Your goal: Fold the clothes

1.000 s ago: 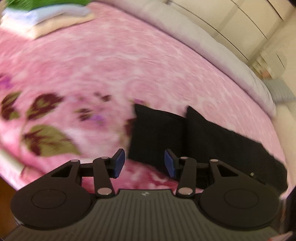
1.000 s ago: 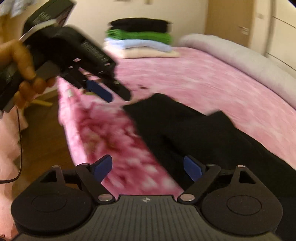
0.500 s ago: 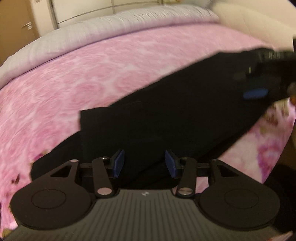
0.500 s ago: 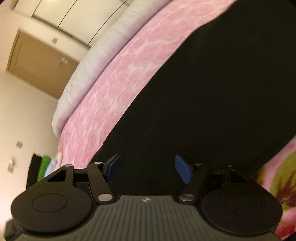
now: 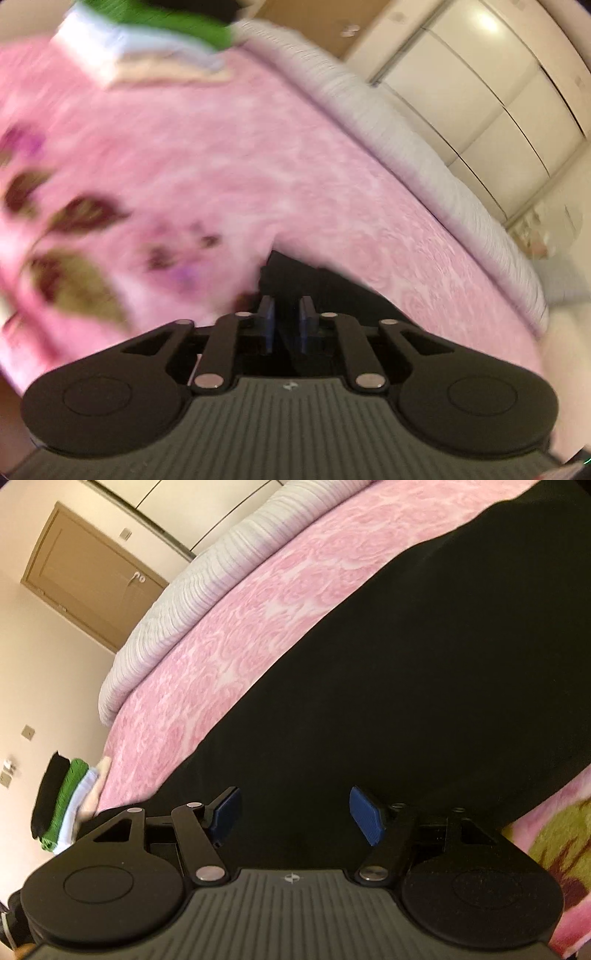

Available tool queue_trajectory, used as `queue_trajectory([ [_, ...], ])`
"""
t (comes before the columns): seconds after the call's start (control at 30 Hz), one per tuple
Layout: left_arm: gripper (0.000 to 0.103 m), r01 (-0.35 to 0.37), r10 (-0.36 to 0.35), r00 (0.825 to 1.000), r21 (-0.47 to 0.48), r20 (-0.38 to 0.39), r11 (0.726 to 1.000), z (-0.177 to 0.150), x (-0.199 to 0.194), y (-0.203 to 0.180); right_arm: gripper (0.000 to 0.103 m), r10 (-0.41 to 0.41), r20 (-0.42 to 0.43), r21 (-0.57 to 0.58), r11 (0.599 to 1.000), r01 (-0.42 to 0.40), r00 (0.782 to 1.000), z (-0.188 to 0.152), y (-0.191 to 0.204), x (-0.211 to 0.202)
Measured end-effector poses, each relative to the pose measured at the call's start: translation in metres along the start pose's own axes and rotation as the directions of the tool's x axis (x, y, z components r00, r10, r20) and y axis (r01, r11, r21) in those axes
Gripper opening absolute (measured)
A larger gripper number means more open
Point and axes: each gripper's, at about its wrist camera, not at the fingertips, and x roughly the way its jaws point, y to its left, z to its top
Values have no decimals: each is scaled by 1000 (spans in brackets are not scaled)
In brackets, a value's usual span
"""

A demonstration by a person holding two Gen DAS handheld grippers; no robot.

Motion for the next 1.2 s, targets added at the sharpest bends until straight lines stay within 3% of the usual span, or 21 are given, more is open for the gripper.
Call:
queue_trajectory([
  [0.07,29,36,-38,999,-81,-29,996,-7,1,12,69,-20,-4,-57,998,20,1000,-2,7,-1],
  [0.17,32,79,-91,994,-182,-57,980,-16,10,20,69,-57,-10,-179,982,54,998,-6,23,-4],
  [0.27,32,86,-105,992,-235,-70,968,-21,25,21,69,-87,3,-368,926,82,996,-14,45,-11],
  [0.37,29,89,-108,992,-270,-57,959,-22,32,22,65,-100,12,-607,790,87,995,-34,71,-17],
  [0.47,22,95,-113,992,-274,-49,957,-21,33,22,53,-106,6,-808,585,68,994,-63,94,-16],
  [0.57,22,94,-111,992,-265,-52,960,-20,32,23,47,-114,-8,-898,439,43,993,-82,104,-13],
  [0.8,21,90,-108,993,-256,-54,963,-21,31,23,40,-196,11,-975,216,54,980,-103,107,16],
  [0.83,16,88,-104,993,-245,-53,965,-21,30,22,40,-200,22,-980,188,61,980,-107,107,18],
  [0.87,5,84,-98,994,-230,-49,969,-21,29,21,31,-205,32,-985,162,66,978,-110,107,19],
  [0.9,4,80,-91,995,-210,-44,974,-21,27,19,19,-204,39,-987,143,69,978,-112,108,21],
  [0.93,4,84,-93,995,-194,-35,977,-21,24,17,1,-202,43,-987,140,73,978,-112,109,21],
  [1.1,4,123,-126,992,-135,-12,983,-29,7,13,0,-159,75,-981,166,102,984,-104,110,8],
  [1.2,4,98,-104,994,-146,-34,984,-37,13,22,0,-169,73,-980,171,102,983,-102,107,6],
])
